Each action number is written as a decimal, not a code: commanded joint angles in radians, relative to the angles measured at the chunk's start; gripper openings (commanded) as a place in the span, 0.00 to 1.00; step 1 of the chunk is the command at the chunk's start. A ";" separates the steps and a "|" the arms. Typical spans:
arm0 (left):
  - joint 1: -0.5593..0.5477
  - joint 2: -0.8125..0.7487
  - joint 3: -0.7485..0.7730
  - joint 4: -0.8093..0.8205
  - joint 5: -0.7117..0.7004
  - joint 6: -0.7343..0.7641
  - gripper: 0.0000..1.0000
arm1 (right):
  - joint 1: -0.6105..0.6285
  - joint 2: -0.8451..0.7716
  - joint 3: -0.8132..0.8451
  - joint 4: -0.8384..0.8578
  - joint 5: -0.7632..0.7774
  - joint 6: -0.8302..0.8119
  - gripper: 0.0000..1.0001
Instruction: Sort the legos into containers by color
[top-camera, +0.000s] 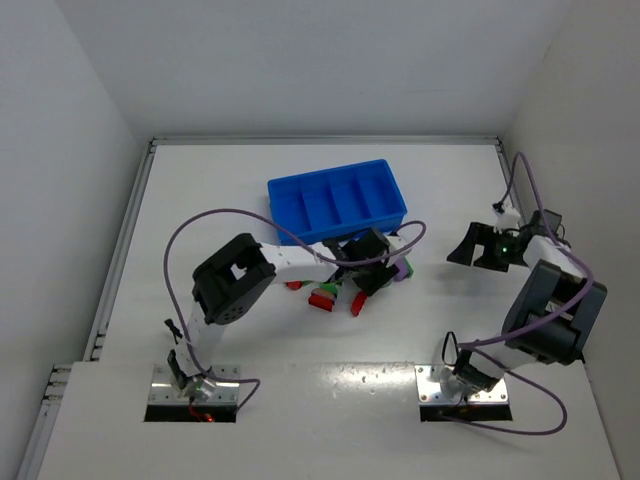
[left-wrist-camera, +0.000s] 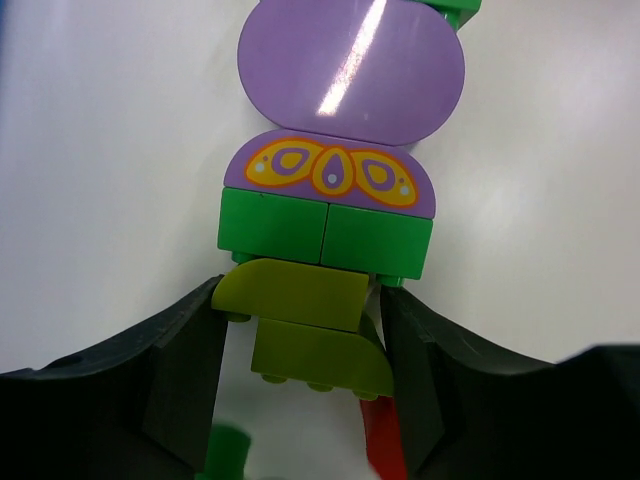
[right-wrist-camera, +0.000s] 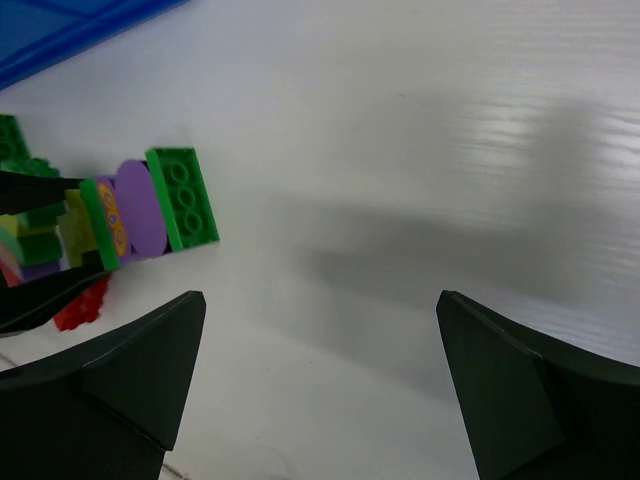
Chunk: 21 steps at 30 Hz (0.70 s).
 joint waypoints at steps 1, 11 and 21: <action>-0.001 -0.127 -0.097 -0.035 0.077 0.105 0.18 | 0.051 -0.006 0.067 -0.071 -0.107 -0.043 1.00; -0.010 -0.314 -0.229 0.045 -0.033 0.138 0.00 | 0.271 0.098 0.139 -0.185 -0.247 -0.043 1.00; -0.020 -0.383 -0.249 0.095 -0.053 0.129 0.00 | 0.347 0.236 0.183 -0.265 -0.328 -0.101 1.00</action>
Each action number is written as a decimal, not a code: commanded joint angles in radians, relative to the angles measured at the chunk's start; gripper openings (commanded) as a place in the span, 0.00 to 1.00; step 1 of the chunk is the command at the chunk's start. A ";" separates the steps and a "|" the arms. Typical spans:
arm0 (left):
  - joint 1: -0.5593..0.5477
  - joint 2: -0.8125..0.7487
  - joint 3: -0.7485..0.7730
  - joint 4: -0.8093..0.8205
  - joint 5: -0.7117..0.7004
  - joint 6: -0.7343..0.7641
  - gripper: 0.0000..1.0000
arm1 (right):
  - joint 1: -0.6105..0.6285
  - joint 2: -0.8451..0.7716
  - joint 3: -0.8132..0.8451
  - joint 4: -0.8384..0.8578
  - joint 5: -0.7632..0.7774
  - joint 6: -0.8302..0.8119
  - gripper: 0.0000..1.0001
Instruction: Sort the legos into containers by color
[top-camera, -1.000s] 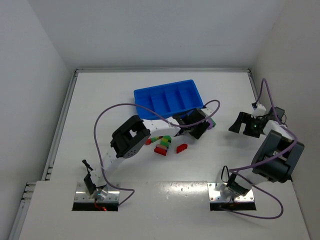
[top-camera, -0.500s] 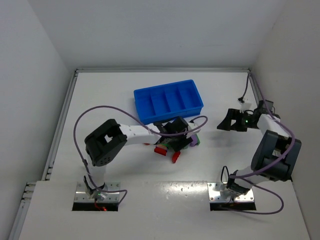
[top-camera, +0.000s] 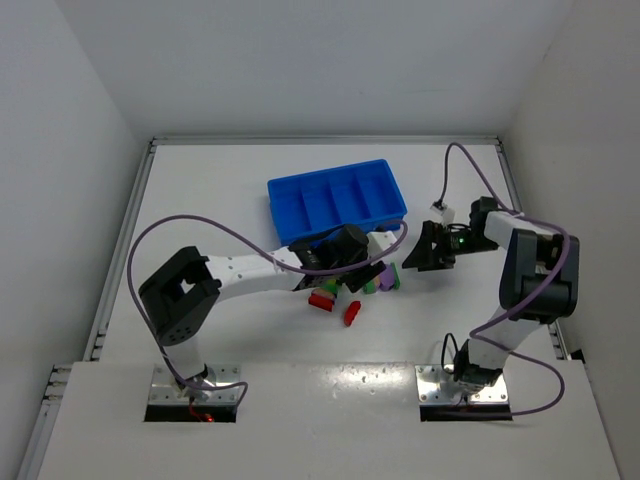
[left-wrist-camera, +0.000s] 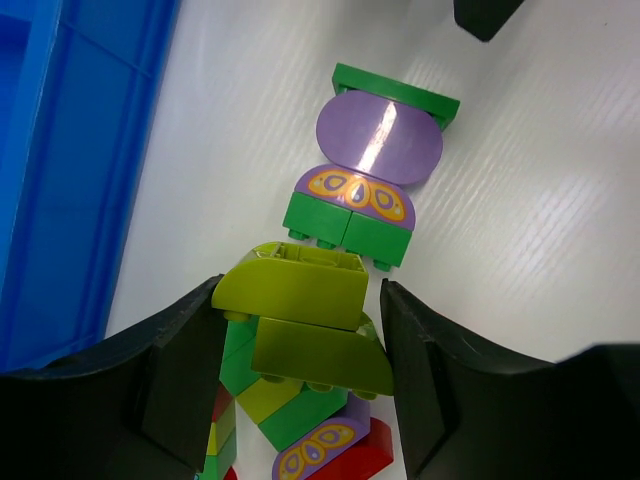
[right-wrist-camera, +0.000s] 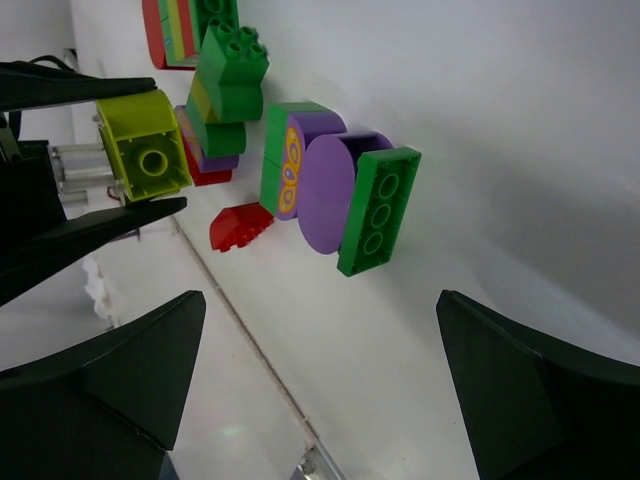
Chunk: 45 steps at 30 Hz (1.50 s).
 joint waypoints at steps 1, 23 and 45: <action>-0.011 -0.043 -0.005 0.052 -0.007 0.013 0.00 | 0.006 0.021 0.052 -0.047 -0.076 -0.051 1.00; 0.432 0.011 0.137 0.143 0.759 -0.555 0.00 | 0.006 0.031 0.052 -0.115 -0.127 -0.158 1.00; 0.478 0.080 0.018 0.907 1.299 -1.201 0.00 | 0.026 -0.166 0.021 -0.083 -0.150 -0.219 1.00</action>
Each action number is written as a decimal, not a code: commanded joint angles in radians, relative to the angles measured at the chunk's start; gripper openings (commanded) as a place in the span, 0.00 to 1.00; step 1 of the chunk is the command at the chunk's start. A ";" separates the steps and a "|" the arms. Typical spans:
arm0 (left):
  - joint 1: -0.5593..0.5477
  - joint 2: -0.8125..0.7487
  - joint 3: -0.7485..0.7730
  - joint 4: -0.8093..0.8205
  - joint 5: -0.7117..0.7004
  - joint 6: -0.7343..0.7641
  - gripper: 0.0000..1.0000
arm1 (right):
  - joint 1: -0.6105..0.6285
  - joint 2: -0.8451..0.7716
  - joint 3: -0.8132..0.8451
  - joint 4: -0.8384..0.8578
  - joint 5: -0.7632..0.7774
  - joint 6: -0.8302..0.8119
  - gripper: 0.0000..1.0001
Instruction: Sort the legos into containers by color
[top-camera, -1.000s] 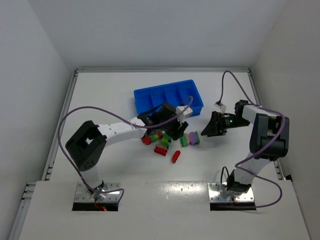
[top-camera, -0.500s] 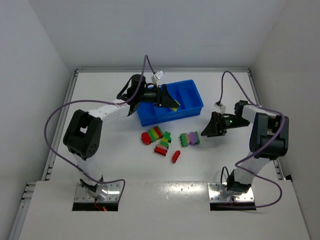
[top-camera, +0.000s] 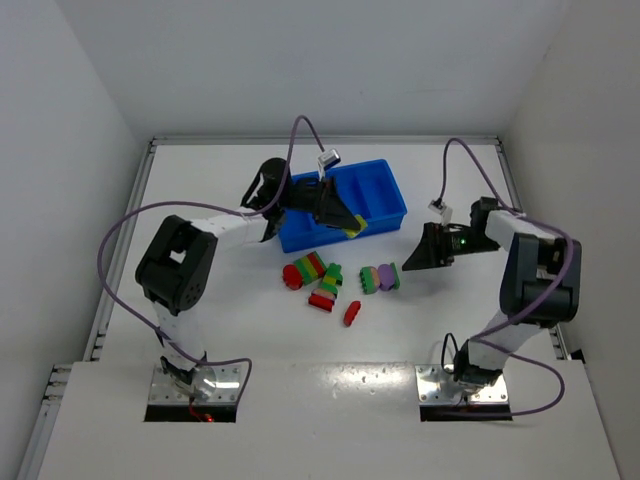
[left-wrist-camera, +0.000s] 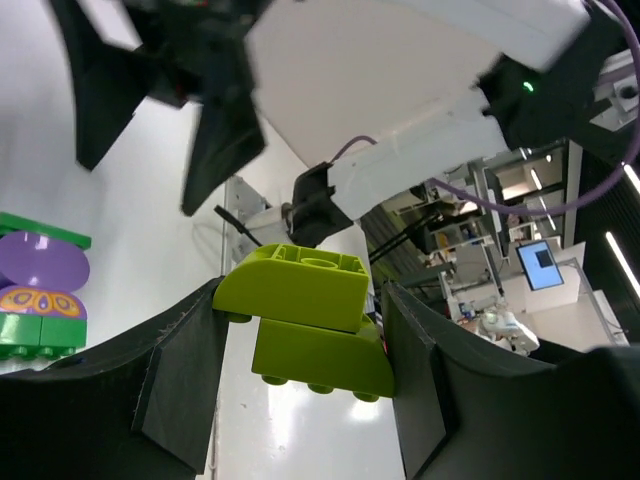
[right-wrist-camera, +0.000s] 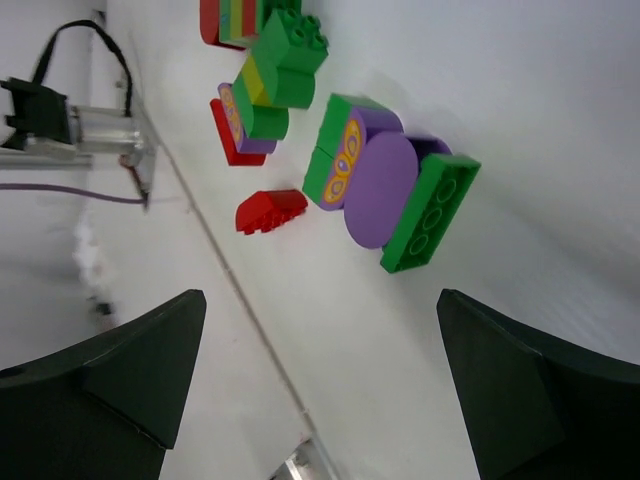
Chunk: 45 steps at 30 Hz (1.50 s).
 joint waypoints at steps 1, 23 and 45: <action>-0.022 -0.050 0.004 -0.068 0.001 0.096 0.00 | 0.037 -0.219 -0.031 0.079 -0.046 -0.033 1.00; -0.218 -0.021 0.113 -0.341 0.324 0.335 0.00 | 0.236 -0.655 -0.076 0.138 -0.032 -0.256 1.00; -0.246 0.059 0.162 -0.457 0.389 0.391 0.00 | 0.273 -0.948 -0.063 -0.006 -0.128 -0.421 1.00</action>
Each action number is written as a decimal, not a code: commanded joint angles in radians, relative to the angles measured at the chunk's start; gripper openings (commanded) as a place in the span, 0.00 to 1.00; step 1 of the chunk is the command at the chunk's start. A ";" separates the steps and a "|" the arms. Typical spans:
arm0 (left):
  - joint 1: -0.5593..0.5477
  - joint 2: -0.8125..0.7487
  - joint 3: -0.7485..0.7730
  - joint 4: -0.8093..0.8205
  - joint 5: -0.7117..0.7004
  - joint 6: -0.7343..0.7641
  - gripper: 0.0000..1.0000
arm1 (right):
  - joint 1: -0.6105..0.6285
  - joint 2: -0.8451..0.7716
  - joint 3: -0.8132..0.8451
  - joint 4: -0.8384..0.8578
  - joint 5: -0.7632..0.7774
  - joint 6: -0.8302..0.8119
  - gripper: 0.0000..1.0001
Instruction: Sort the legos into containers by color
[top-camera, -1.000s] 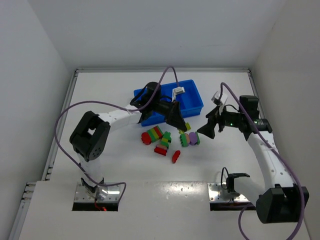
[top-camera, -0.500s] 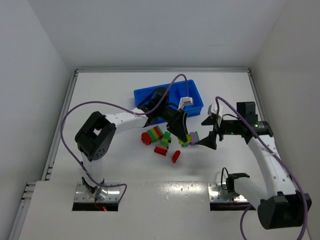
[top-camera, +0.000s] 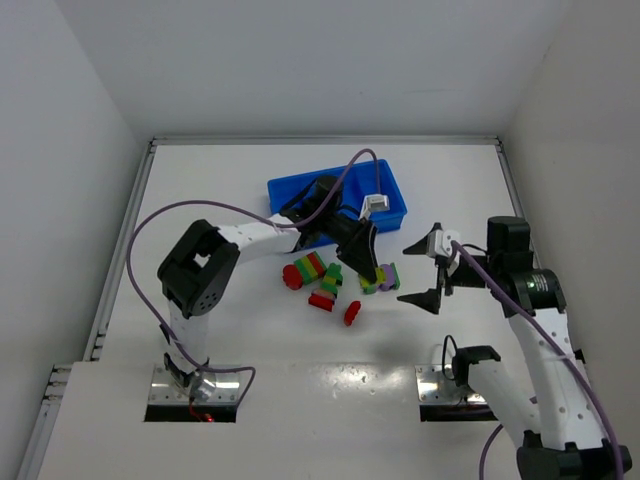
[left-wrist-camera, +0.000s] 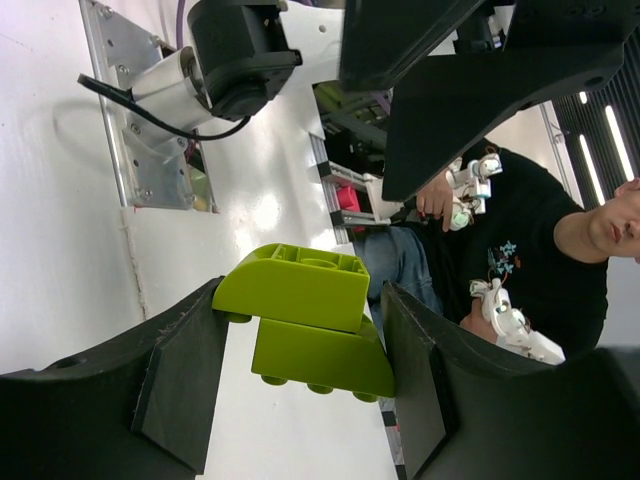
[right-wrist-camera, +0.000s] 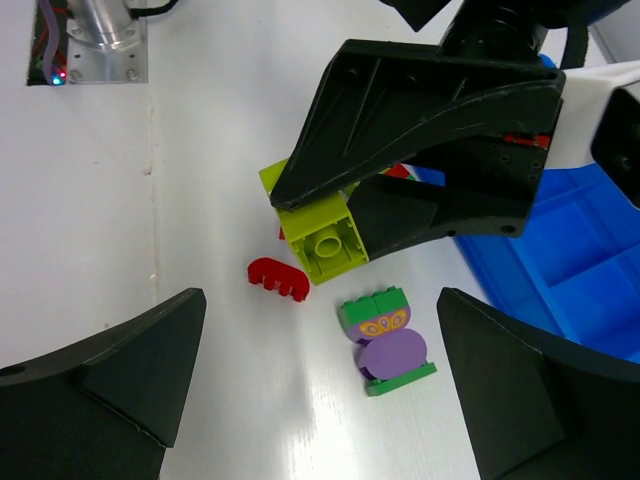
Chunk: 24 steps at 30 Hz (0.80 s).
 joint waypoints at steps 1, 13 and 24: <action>-0.017 -0.005 0.041 0.013 0.143 0.005 0.00 | 0.025 0.025 0.032 0.016 -0.063 -0.040 1.00; -0.059 -0.005 0.041 0.013 0.153 -0.004 0.00 | 0.124 0.113 0.051 0.069 -0.032 -0.040 0.99; -0.077 0.015 0.068 0.013 0.153 -0.024 0.00 | 0.174 0.131 0.011 0.078 0.006 -0.068 0.84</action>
